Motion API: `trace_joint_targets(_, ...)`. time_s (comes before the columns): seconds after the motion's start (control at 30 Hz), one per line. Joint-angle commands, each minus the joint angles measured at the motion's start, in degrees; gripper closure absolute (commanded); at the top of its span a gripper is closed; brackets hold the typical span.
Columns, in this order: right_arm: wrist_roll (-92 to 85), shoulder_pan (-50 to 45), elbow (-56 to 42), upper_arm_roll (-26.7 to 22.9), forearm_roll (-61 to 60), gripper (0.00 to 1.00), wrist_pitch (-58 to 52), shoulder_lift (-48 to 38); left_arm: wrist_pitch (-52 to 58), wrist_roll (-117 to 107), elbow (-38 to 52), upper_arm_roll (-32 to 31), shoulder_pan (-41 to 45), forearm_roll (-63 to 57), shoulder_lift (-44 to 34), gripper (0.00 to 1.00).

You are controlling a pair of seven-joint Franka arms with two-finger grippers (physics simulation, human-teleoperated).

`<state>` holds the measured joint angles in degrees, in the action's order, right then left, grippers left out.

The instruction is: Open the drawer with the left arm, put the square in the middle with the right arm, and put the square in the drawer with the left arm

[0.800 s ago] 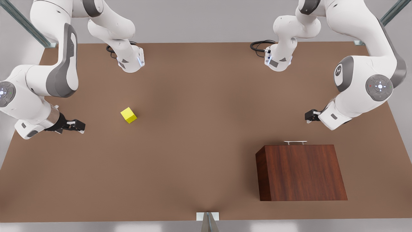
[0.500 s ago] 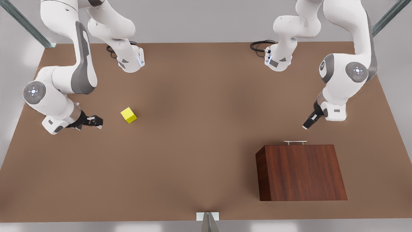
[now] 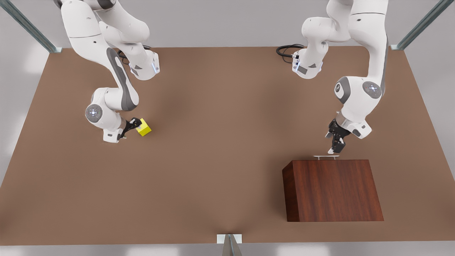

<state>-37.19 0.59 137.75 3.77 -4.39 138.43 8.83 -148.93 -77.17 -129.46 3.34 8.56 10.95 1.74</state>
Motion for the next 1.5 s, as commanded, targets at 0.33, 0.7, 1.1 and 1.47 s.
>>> trace_joint_targets(0.33,-4.9,0.1,1.5,0.9,0.0,0.00,2.3,1.5,-6.8,-0.1,-1.4,-0.1,0.1,6.9,6.1,0.00)
trace_joint_targets(0.7,-4.8,0.2,2.2,1.2,-0.1,0.00,2.2,1.3,-7.4,-0.1,-1.4,-0.1,0.1,7.1,9.2,0.00)
trace_joint_targets(1.1,-4.1,0.2,4.1,2.7,-0.4,0.00,2.9,1.0,-6.7,-1.6,-4.5,0.1,0.0,7.1,7.5,0.00)
trace_joint_targets(1.47,-4.1,0.2,5.7,2.7,-0.4,0.00,8.5,4.0,-6.5,-3.9,-9.5,0.1,0.0,7.1,2.1,0.00)
